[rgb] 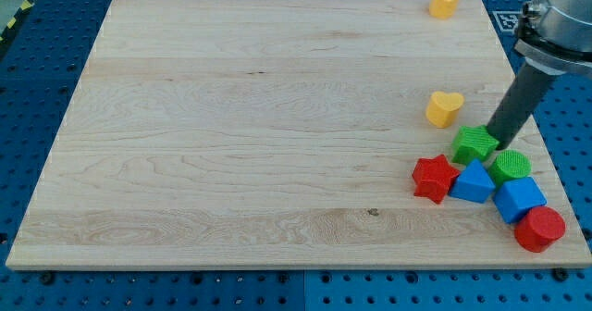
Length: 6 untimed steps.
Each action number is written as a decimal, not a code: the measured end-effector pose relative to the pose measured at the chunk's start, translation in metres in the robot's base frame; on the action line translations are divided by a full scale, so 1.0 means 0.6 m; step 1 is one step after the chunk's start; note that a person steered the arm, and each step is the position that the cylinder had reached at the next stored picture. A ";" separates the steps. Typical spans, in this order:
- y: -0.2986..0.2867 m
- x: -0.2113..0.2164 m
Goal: Push the yellow blocks into the green star
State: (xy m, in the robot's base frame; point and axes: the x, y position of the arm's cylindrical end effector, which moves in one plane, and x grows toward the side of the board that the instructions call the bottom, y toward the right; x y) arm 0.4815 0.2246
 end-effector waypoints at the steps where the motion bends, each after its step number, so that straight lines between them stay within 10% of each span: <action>1: -0.037 0.007; 3: 0.057 -0.004; 6: -0.052 -0.104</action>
State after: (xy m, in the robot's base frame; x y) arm 0.4188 0.1933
